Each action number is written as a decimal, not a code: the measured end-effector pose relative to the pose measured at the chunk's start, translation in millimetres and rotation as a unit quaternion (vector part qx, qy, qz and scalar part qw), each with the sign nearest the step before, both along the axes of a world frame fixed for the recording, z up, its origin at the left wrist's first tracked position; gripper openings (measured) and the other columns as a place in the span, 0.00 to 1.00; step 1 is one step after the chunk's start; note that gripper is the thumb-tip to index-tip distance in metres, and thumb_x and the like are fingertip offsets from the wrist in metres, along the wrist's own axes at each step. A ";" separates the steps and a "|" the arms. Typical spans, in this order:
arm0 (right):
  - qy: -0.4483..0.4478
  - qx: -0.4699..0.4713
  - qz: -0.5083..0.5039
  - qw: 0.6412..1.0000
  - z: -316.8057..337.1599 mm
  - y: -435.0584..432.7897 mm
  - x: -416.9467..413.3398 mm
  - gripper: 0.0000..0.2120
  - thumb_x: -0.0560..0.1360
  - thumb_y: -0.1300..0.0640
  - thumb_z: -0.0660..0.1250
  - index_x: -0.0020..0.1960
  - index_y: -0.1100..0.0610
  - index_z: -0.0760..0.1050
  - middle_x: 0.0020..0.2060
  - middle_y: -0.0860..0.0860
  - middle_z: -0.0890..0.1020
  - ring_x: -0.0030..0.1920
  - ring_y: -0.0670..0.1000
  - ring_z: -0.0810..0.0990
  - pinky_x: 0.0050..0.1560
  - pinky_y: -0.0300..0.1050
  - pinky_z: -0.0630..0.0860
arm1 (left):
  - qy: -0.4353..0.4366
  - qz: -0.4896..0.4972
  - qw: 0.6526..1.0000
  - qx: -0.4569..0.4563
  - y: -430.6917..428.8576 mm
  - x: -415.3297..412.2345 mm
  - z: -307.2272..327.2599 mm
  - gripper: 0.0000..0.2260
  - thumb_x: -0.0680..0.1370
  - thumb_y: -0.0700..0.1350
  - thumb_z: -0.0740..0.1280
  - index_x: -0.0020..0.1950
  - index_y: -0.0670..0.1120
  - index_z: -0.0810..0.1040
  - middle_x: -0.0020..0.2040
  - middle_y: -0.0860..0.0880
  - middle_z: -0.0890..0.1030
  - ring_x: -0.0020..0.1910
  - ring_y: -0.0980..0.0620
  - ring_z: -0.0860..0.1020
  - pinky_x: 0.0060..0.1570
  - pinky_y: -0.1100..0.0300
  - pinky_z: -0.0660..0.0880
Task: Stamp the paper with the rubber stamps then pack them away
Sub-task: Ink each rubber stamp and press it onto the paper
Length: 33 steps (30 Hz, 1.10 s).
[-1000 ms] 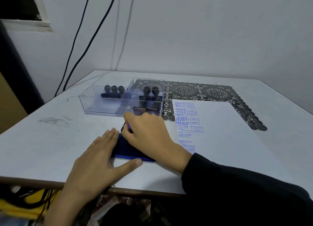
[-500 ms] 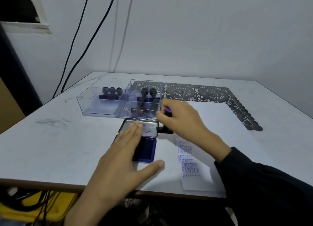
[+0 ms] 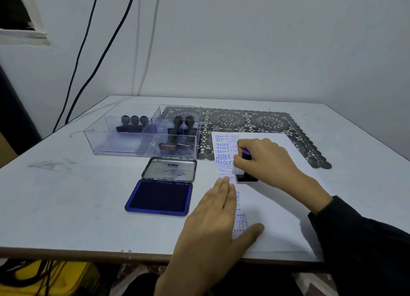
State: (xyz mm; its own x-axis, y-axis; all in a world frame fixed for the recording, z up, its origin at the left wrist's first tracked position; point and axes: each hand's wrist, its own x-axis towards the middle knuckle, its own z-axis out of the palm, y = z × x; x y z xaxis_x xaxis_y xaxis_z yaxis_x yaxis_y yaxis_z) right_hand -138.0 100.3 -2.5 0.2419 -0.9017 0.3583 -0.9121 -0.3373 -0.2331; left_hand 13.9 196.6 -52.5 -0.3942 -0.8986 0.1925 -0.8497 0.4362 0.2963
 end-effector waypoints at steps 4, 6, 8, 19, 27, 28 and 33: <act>0.018 -0.038 -0.026 0.999 -12.0 3.5 2.5 0.14 0.73 0.53 0.61 0.34 0.54 0.59 0.27 0.50 0.70 0.32 0.56 0.68 0.29 0.44 0.58 | -0.006 -0.003 1.000 -0.007 -1.6 0.1 -8.1 0.35 0.80 0.64 0.44 0.65 0.40 0.77 0.67 0.45 0.75 0.67 0.51 0.73 0.66 0.55 0.64; 0.026 -0.057 -0.032 0.998 -16.2 5.6 3.3 0.13 0.74 0.53 0.60 0.35 0.53 0.58 0.26 0.50 0.69 0.31 0.56 0.68 0.29 0.45 0.58 | -0.012 -0.003 1.000 -0.011 -2.5 -0.4 -10.0 0.35 0.80 0.64 0.44 0.65 0.40 0.77 0.67 0.45 0.76 0.67 0.51 0.73 0.66 0.54 0.65; 0.028 -0.068 -0.033 0.997 -19.6 7.7 3.2 0.14 0.74 0.52 0.60 0.35 0.53 0.57 0.26 0.50 0.68 0.31 0.56 0.69 0.29 0.45 0.58 | -0.011 0.000 1.000 -0.015 -2.4 -0.7 -9.8 0.35 0.80 0.64 0.44 0.65 0.40 0.77 0.66 0.45 0.76 0.66 0.52 0.73 0.66 0.54 0.65; -0.173 -0.029 -0.008 0.985 18.4 -12.0 3.3 0.11 0.71 0.55 0.65 0.32 0.54 0.67 0.25 0.48 0.71 0.29 0.49 0.68 0.32 0.43 0.61 | 0.128 0.001 0.989 -0.078 1.2 16.0 -0.7 0.33 0.76 0.63 0.57 0.74 0.43 0.67 0.75 0.51 0.64 0.74 0.60 0.57 0.70 0.73 0.44; -0.188 -0.009 0.046 0.981 37.6 -8.2 40.6 0.11 0.72 0.56 0.65 0.32 0.54 0.68 0.24 0.46 0.69 0.24 0.42 0.66 0.30 0.41 0.60 | 0.177 0.127 0.974 -0.060 -3.6 82.9 8.5 0.43 0.63 0.75 0.54 0.77 0.61 0.53 0.72 0.71 0.47 0.69 0.77 0.44 0.62 0.81 0.44; -0.186 -0.007 0.054 0.981 37.7 -7.4 46.7 0.10 0.72 0.55 0.65 0.33 0.54 0.68 0.25 0.46 0.70 0.25 0.43 0.66 0.30 0.41 0.61 | 0.178 0.142 0.972 -0.051 -3.7 92.7 7.9 0.45 0.62 0.76 0.54 0.76 0.61 0.53 0.73 0.70 0.48 0.69 0.76 0.45 0.64 0.78 0.46; -0.164 0.007 0.085 0.983 31.0 -3.5 79.3 0.11 0.72 0.54 0.65 0.33 0.54 0.67 0.26 0.47 0.71 0.30 0.50 0.70 0.31 0.42 0.62 | 0.191 0.186 0.963 0.023 -1.8 127.6 5.7 0.51 0.57 0.79 0.57 0.77 0.60 0.52 0.72 0.70 0.50 0.69 0.71 0.50 0.70 0.61 0.56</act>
